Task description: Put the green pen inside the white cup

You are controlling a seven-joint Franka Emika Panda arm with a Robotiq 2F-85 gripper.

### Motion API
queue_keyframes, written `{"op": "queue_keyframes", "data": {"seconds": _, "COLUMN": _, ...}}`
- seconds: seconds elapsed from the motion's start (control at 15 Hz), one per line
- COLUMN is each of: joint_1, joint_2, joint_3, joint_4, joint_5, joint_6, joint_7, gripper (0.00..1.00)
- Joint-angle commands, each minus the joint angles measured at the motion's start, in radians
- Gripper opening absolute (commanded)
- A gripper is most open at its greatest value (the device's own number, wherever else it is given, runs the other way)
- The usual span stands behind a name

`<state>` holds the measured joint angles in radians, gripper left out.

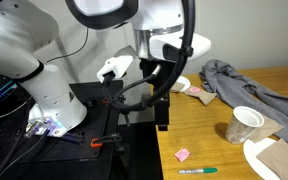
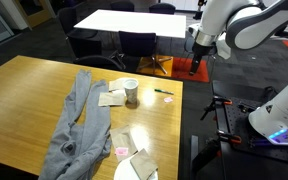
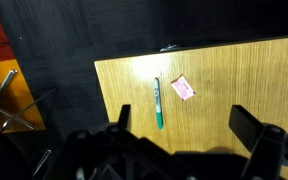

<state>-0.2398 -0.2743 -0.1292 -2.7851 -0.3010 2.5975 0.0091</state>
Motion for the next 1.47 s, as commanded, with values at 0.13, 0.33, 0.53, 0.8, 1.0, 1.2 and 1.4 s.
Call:
{"op": "queue_keyframes", "data": {"seconds": 0.13, "joint_1": -0.031, "joint_2": 0.129, "joint_3": -0.037, "joint_4": 0.011, "joint_5": -0.047, "joint_6": 0.162, "joint_7": -0.042, "gripper": 1.00}}
{"op": "queue_keyframes", "data": {"seconds": 0.33, "joint_1": -0.024, "joint_2": 0.192, "joint_3": -0.067, "joint_4": 0.016, "joint_5": -0.017, "joint_6": 0.221, "joint_7": -0.079, "gripper": 1.00}}
{"op": "queue_keyframes", "data": {"seconds": 0.53, "joint_1": -0.019, "joint_2": 0.184, "joint_3": -0.069, "joint_4": 0.010, "joint_5": -0.020, "joint_6": 0.191, "joint_7": -0.059, "gripper": 1.00}}
{"op": "queue_keyframes", "data": {"seconds": 0.8, "joint_1": -0.017, "joint_2": 0.209, "joint_3": -0.077, "joint_4": 0.020, "joint_5": -0.019, "joint_6": 0.198, "joint_7": -0.064, "gripper": 1.00}}
{"op": "queue_keyframes", "data": {"seconds": 1.0, "joint_1": -0.016, "joint_2": 0.209, "joint_3": -0.077, "joint_4": 0.021, "joint_5": -0.019, "joint_6": 0.198, "joint_7": -0.064, "gripper": 1.00}}
{"op": "queue_keyframes", "data": {"seconds": 1.2, "joint_1": -0.012, "joint_2": 0.267, "joint_3": -0.072, "joint_4": 0.065, "joint_5": -0.019, "joint_6": 0.211, "joint_7": -0.044, "gripper": 1.00}}
{"op": "queue_keyframes", "data": {"seconds": 1.4, "joint_1": -0.002, "joint_2": 0.325, "joint_3": -0.073, "joint_4": 0.108, "joint_5": -0.021, "joint_6": 0.239, "joint_7": -0.039, "gripper": 1.00}}
